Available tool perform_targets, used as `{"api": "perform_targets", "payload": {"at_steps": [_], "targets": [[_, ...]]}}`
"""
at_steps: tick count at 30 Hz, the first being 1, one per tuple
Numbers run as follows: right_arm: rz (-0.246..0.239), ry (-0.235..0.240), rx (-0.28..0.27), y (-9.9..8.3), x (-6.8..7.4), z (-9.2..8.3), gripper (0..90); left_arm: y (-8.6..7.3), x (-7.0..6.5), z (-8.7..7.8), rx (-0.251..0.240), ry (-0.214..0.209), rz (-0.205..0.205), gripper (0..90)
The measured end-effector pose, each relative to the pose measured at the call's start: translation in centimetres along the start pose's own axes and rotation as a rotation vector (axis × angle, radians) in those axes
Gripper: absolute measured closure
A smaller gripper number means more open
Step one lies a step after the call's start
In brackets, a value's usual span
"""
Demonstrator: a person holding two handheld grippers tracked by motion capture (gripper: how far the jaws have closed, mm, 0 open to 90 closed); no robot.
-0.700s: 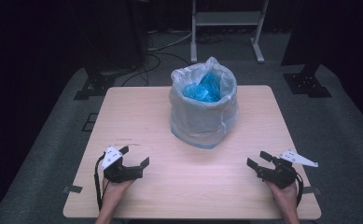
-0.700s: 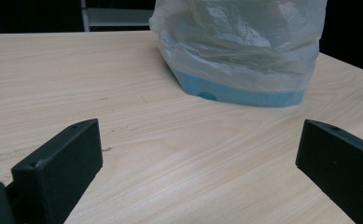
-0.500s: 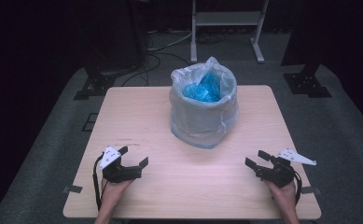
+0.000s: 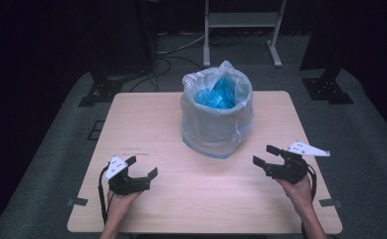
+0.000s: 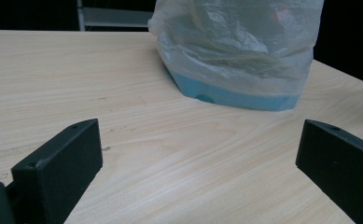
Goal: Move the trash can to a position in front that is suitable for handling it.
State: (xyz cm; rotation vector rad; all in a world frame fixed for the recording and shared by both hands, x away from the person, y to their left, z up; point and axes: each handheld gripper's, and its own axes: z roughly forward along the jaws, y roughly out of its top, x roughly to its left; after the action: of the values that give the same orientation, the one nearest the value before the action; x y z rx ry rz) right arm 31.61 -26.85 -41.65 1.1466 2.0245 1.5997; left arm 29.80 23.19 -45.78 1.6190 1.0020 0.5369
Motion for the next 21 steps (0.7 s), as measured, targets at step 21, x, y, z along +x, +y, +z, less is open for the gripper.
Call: {"api": "perform_targets", "payload": {"at_steps": [21], "targets": [[-0.262, 0.082, 0.058, 11.2, 5.1, 7.0, 22.1, 0.6, 0.3, -0.5, -0.022, -0.013, 0.005, 0.0]]}}
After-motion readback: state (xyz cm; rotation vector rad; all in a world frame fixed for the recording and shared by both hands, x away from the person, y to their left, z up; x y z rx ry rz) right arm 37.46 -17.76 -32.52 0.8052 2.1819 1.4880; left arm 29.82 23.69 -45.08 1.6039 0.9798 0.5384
